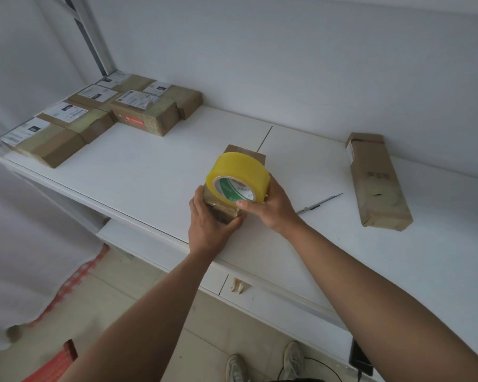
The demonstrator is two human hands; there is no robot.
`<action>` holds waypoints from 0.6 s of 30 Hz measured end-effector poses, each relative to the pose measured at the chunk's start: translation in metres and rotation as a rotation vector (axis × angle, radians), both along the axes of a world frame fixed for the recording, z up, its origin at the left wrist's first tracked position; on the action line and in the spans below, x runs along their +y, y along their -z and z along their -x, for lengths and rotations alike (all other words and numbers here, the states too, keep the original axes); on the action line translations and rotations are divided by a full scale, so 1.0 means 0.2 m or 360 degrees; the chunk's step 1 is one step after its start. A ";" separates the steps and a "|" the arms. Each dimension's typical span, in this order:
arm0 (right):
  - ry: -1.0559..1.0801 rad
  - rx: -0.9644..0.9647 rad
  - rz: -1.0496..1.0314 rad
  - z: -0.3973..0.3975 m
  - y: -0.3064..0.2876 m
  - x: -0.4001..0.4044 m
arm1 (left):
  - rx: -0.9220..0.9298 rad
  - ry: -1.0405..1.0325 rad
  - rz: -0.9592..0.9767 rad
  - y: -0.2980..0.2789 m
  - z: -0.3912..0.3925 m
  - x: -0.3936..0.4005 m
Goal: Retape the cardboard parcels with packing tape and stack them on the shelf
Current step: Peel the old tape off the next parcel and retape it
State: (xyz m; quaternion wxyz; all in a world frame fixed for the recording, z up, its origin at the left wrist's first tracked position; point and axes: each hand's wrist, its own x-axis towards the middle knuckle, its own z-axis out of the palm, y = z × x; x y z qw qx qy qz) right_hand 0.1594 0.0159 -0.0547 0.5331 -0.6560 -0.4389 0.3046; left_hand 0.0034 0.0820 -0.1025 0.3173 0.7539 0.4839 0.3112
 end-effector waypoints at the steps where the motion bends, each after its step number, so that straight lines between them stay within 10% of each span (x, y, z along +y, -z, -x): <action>1: 0.0013 -0.0046 0.0008 -0.01 0.00 -0.01 | 0.0004 0.0007 -0.0001 0.00 0.00 0.00; 18: -0.0037 0.0057 -0.0017 -0.02 0.04 -0.10 | 0.0008 -0.0010 0.0027 -0.01 0.00 -0.01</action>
